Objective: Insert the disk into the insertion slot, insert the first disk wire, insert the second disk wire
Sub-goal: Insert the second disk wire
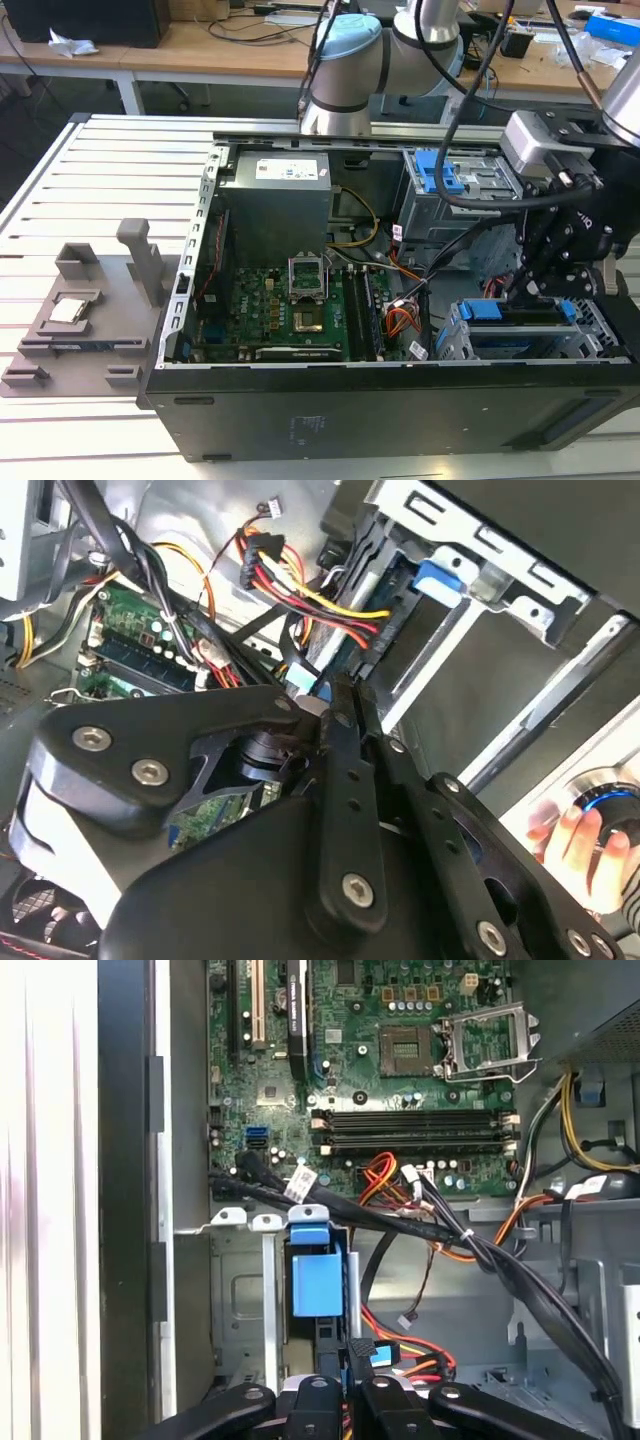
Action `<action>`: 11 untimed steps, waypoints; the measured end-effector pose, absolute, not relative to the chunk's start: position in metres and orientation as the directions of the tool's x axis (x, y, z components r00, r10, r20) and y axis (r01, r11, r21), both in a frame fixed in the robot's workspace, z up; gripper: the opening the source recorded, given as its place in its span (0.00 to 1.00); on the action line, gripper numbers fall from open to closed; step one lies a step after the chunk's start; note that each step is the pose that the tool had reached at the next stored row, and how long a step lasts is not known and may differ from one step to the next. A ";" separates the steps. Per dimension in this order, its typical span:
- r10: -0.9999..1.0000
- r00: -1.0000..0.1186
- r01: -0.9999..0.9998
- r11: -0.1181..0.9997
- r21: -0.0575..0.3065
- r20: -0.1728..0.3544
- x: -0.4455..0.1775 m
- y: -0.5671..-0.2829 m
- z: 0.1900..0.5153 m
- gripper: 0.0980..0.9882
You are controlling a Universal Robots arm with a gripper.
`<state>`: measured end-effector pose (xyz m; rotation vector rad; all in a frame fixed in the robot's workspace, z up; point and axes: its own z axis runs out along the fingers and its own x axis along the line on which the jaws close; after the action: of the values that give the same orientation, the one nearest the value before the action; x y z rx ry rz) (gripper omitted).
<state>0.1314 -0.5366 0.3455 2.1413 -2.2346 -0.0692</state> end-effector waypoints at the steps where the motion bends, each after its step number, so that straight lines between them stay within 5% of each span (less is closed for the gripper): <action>1: -0.999 -0.042 -0.997 0.043 0.065 0.002 0.133 -0.537 0.345 0.06; 11: -0.999 -0.037 -0.997 0.037 0.070 0.002 0.141 -0.537 0.341 0.06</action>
<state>0.1415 -0.5367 0.3415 2.1450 -2.2254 -0.0756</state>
